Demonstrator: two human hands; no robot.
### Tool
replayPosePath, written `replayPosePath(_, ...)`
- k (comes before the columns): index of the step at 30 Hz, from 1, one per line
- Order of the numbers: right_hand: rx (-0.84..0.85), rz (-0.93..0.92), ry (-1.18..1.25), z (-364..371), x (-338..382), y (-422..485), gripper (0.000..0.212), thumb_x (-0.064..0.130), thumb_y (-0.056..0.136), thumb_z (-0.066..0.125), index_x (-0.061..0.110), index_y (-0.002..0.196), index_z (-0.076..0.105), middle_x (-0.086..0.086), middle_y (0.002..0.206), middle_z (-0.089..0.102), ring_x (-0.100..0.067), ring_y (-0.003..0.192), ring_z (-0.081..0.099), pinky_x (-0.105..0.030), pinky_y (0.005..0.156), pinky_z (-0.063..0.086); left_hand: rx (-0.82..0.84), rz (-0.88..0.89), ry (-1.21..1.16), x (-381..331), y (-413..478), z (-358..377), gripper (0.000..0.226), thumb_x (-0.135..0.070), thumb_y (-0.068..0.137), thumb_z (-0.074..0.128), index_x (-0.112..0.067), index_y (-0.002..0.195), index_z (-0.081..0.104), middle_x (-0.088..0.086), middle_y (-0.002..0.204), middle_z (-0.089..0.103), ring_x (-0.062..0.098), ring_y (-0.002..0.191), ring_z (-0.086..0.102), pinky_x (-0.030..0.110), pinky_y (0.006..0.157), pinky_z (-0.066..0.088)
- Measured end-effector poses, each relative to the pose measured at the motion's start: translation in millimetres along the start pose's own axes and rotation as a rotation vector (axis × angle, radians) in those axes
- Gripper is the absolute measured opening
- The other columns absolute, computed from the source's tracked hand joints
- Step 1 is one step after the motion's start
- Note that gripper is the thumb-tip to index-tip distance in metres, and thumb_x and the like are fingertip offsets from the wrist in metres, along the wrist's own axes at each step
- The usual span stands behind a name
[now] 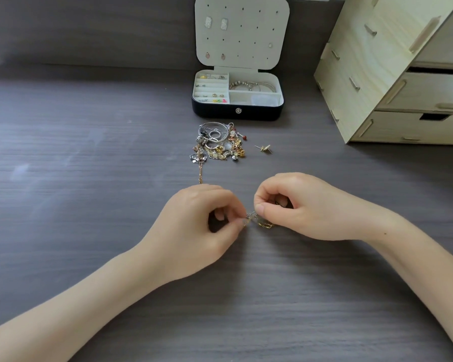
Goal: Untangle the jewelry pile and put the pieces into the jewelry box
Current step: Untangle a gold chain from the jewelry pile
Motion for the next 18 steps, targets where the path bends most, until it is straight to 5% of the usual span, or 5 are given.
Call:
replayPosePath(6,0.02,-0.015,0.13,4.3,0.0,0.7,0.016,0.03,0.088,0.053,0.027,0.074,0.06,0.008,0.063,0.054,-0.005,0.056,0.043,-0.02,0.055,0.034,-0.01,-0.077,0.054,1.7,4.3,10.3,0.025,-0.054,0.072,0.052,-0.033,0.068,0.064,-0.016,0.064,0.053,0.004,0.068,0.048,0.012,0.061,0.034)
replayPosePath(18,-0.079,-0.023,-0.033,-0.1,0.2,-6.6,0.012,0.035,0.085,0.05,0.032,0.075,0.055,0.016,0.069,0.053,0.0,0.078,0.048,-0.014,0.065,0.035,0.019,-0.119,-0.062,9.5,3.0,8.8,0.02,-0.051,0.068,0.056,-0.034,0.062,0.065,-0.013,0.072,0.061,0.009,0.069,0.053,0.014,0.06,0.038)
Point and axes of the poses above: each hand's wrist, its own y-axis towards the middle knuckle, its own z-axis out of the palm, x = y × z, the point moved 10 cm from there along y, towards the middle knuckle
